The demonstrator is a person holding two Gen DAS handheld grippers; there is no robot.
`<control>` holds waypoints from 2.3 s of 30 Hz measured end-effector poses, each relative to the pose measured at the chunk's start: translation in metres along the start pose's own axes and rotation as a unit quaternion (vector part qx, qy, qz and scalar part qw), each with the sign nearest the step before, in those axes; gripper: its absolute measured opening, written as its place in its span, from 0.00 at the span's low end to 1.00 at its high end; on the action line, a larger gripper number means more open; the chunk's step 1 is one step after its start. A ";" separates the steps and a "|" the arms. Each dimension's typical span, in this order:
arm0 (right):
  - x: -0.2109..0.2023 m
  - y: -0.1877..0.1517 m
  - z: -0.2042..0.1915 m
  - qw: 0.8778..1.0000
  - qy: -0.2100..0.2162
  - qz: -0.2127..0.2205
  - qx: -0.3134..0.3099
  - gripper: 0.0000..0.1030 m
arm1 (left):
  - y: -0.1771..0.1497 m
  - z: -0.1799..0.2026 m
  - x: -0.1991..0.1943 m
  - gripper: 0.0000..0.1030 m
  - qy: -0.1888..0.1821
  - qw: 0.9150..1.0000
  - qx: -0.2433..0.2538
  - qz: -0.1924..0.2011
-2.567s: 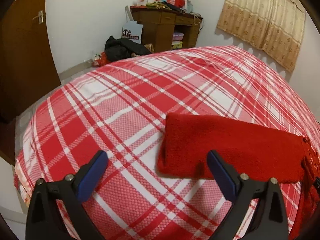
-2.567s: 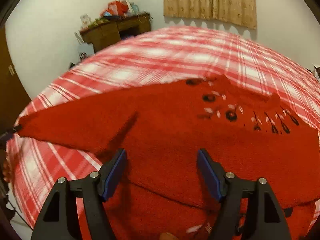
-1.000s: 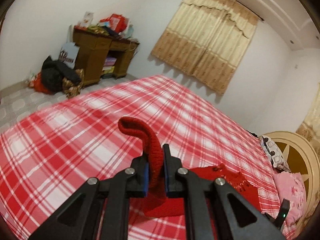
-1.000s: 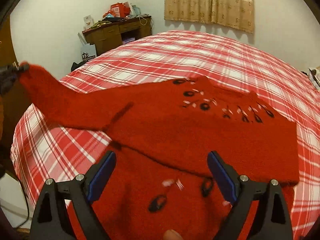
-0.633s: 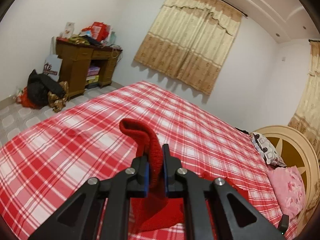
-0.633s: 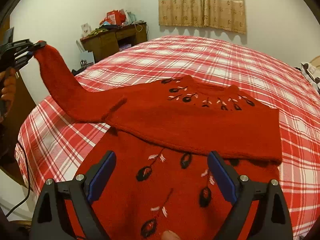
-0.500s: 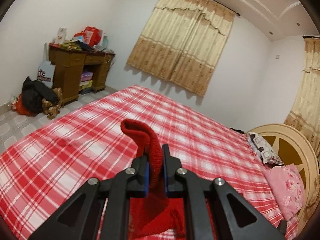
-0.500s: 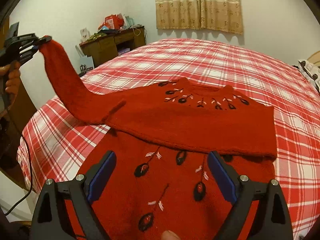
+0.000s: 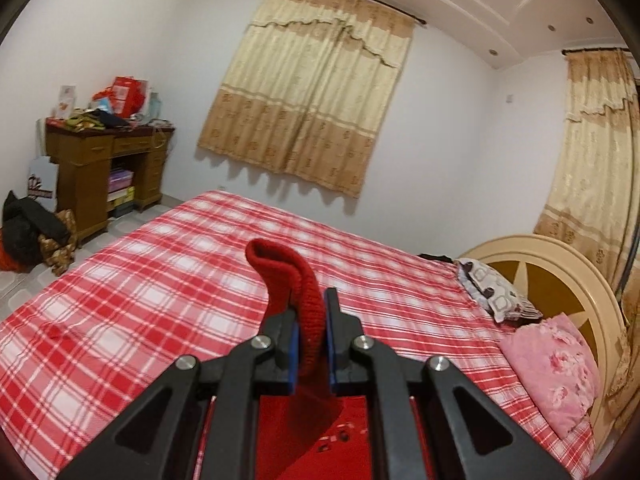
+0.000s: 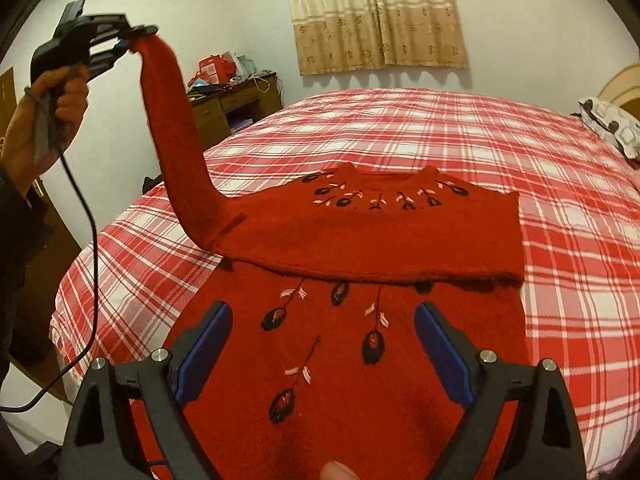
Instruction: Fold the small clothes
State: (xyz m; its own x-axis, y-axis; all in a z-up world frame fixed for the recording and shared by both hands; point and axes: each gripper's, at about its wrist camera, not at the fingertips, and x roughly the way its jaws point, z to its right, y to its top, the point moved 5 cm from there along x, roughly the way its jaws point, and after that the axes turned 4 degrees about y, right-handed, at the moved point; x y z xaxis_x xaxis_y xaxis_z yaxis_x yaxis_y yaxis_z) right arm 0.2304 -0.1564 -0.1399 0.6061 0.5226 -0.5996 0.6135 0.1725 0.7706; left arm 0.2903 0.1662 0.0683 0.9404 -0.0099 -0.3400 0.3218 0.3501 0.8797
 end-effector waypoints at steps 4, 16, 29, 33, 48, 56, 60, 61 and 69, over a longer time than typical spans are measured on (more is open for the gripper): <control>-0.004 -0.006 0.009 1.000 -0.001 0.002 0.012 0.90 | 0.002 0.032 0.007 0.10 -0.024 1.000 0.007 -0.001; -0.005 -0.030 0.028 0.999 0.002 -0.006 0.043 0.90 | -0.034 0.115 0.042 0.10 -0.079 0.995 0.044 -0.038; -0.008 -0.060 0.052 0.997 -0.015 -0.026 0.068 0.90 | -0.188 0.213 0.105 0.31 -0.067 0.969 0.211 -0.110; -0.007 -0.065 0.058 0.997 -0.018 -0.026 0.072 0.90 | -0.200 0.206 0.089 0.56 -0.074 0.961 0.243 -0.110; -0.009 -0.065 0.044 0.999 -0.005 -0.017 0.047 0.90 | -0.246 0.004 0.033 0.82 0.099 0.953 0.232 -0.169; -0.019 -0.041 0.024 1.000 -0.015 -0.012 0.008 0.90 | -0.246 -0.009 0.053 0.91 0.117 0.961 0.182 -0.175; -0.018 -0.024 0.040 0.999 -0.044 -0.005 0.010 0.90 | -0.253 -0.041 0.074 0.95 0.186 0.948 0.174 -0.192; -0.017 -0.019 0.049 0.999 -0.049 -0.004 0.023 0.90 | -0.255 -0.048 0.075 0.99 0.185 0.949 0.159 -0.200; 0.032 0.038 0.114 0.994 -0.083 -0.018 0.072 0.57 | -0.257 -0.053 0.074 1.00 0.182 0.952 0.131 -0.208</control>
State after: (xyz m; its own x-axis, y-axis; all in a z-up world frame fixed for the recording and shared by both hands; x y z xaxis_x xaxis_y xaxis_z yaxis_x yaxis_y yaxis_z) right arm 0.3310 -0.2286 -0.1548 0.6503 0.3707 -0.6631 0.6954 0.0611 0.7160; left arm 0.2712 0.1251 -0.2010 0.6410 0.2448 -0.7275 0.7190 0.1404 0.6807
